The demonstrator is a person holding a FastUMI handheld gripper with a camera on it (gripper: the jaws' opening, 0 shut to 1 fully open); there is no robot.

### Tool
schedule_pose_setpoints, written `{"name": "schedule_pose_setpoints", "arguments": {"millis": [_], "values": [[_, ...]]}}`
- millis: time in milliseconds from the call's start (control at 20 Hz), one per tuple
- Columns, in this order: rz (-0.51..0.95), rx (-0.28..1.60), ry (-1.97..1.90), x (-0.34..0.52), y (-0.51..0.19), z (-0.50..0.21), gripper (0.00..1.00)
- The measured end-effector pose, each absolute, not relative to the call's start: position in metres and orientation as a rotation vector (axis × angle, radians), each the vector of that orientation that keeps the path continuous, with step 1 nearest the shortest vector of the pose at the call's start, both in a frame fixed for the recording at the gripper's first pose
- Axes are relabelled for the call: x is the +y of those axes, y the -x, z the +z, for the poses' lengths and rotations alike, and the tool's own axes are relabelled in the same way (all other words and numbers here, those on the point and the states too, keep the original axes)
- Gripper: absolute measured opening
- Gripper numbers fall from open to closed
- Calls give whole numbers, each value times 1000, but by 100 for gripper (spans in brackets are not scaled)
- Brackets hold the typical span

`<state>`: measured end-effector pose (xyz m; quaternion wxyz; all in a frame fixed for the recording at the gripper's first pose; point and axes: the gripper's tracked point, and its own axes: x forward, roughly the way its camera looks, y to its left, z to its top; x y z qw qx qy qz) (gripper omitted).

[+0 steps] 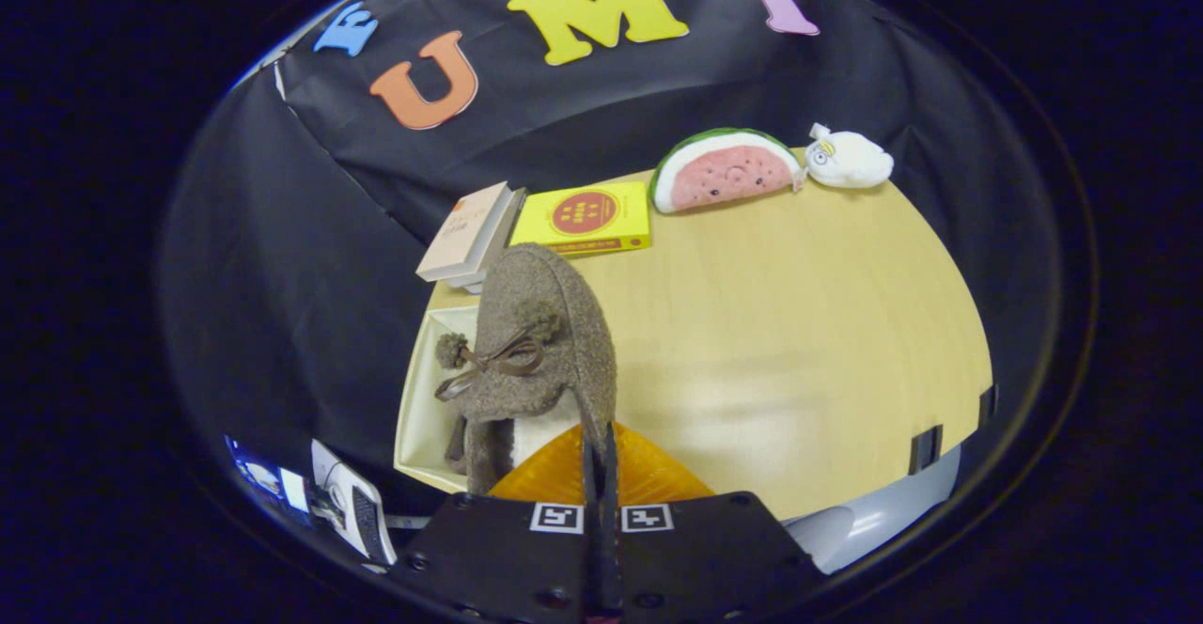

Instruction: Open the storage box then place both shoes into the box .Put the left shoe in first, then the right shoe, with the right side of both shoes facing outward in a uniform manner.

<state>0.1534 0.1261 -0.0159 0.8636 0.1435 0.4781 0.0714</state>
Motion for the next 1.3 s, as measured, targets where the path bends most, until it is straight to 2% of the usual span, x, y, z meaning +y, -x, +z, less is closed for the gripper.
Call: {"name": "schedule_pose_setpoints", "arguments": {"millis": [300, 600, 950, 1300], "values": [[168, 993, -297, 208, -169, -32, 0], [119, 987, -260, 254, -187, -74, 0], [54, 993, -209, 261, -183, -115, 0], [16, 941, -191, 251, -187, -121, 1]]}}
